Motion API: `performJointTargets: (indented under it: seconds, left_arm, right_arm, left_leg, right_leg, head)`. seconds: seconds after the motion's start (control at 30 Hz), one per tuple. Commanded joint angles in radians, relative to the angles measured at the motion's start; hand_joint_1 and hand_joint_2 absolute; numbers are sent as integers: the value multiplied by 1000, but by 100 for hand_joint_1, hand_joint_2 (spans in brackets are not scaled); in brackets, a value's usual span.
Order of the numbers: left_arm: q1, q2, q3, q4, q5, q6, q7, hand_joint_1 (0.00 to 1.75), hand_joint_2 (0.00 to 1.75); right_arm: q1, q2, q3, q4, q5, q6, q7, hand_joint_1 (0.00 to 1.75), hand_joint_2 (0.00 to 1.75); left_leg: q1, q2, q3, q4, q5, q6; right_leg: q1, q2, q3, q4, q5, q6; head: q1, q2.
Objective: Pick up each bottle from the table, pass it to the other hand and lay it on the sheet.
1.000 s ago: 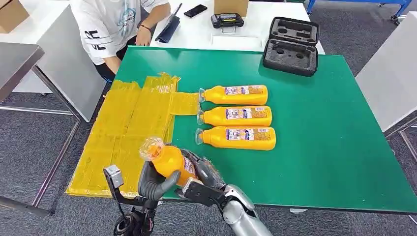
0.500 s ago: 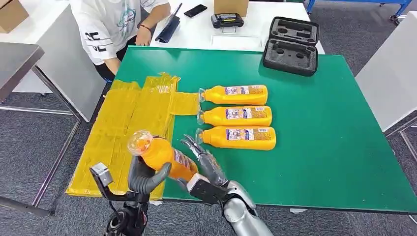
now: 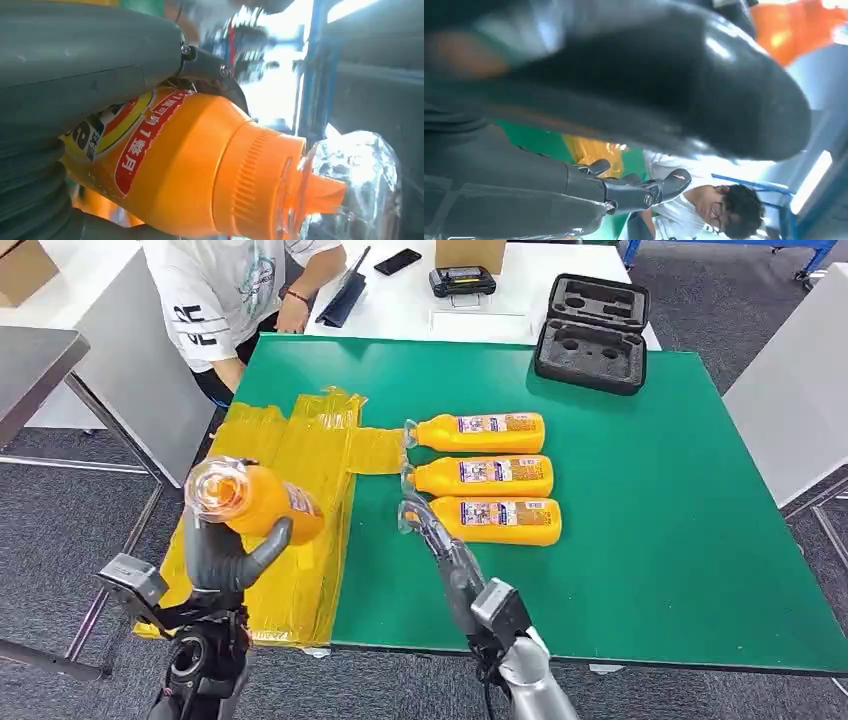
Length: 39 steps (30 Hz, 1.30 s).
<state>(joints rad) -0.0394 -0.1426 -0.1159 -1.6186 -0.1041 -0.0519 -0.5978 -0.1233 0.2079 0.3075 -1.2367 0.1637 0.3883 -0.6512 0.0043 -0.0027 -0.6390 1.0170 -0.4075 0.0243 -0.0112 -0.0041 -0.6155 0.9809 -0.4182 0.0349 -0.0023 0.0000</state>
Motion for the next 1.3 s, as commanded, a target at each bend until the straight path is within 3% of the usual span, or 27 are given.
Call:
performJointTargets:
  seconds: [0.03,0.17,0.2,0.3,0.33,0.37,0.47,0.57,0.73,0.83,0.97,1.3]
  left_arm:
    - [-64,65,73,-4,-137,115,12,175,175]
    - [-86,154,71,46,-449,182,142,175,175]
    - [-96,182,61,74,-513,164,178,175,175]
    - [-124,258,-8,175,-731,138,247,175,175]
    - [-135,278,-34,219,-755,127,249,175,175]
    - [-144,316,-80,256,-808,94,273,175,175]
    - [-156,331,-103,309,-819,108,271,175,175]
    - [-234,387,-221,423,-895,22,298,175,175]
    - [-338,408,-332,568,-941,-36,311,175,175]
    - [-398,456,-402,608,-958,-95,338,175,175]
    - [-462,473,-416,640,-905,-157,332,175,175]
    - [-472,480,-431,648,-906,-180,337,175,175]
  right_arm:
    - [28,-42,-79,-50,-57,59,-21,0,0]
    - [71,-39,-172,-106,-107,87,-43,0,0]
    - [76,-38,-195,-114,-113,93,-36,0,175]
    - [81,-26,-251,-117,-159,151,-26,0,175]
    - [79,-21,-262,-113,-162,157,-26,0,175]
    - [76,-19,-267,-108,-167,165,-28,0,175]
    - [67,-20,-268,-94,-169,167,-28,0,175]
    - [59,-19,-267,-95,-179,178,-30,0,175]
    - [49,-25,-260,-94,-182,181,-29,0,175]
    - [43,-38,-243,-63,-191,183,-33,0,175]
    - [24,-37,-231,-23,-193,184,-38,0,175]
    - [17,-37,-227,-18,-192,186,-37,0,175]
  left_leg:
    - [1,0,6,-1,-2,-1]
    - [1,-2,6,-1,-2,-1]
    - [0,-2,5,-2,-1,-1]
    - [1,-2,12,-2,-3,-3]
    - [0,-3,4,-2,0,-1]
    - [0,-4,7,-3,0,-1]
    - [0,-2,8,-3,-1,-2]
    - [0,-2,4,-2,0,-1]
    - [0,-3,5,-1,0,-1]
    - [1,-1,5,-1,0,-1]
    - [1,0,4,0,0,-1]
    - [1,1,6,-1,-1,-1]
  right_leg:
    - [1,0,6,-1,-2,-2]
    - [1,-2,6,-1,-2,-2]
    - [0,-3,5,-1,-2,-1]
    - [1,-2,11,-1,-4,-3]
    - [0,-3,4,-1,-1,-1]
    - [0,-4,7,-1,-2,-2]
    - [0,-2,8,-2,-2,-2]
    - [0,-2,3,-1,-1,-1]
    - [0,-4,5,0,-2,-2]
    - [1,-2,5,0,-2,-2]
    - [1,-1,4,0,-1,-2]
    - [1,0,6,0,-2,-1]
  head:
    - [0,0]
    - [0,0]
    - [0,0]
    - [0,0]
    - [0,0]
    - [0,0]
    - [0,0]
    - [0,0]
    - [0,0]
    - [0,0]
    - [0,0]
    - [0,0]
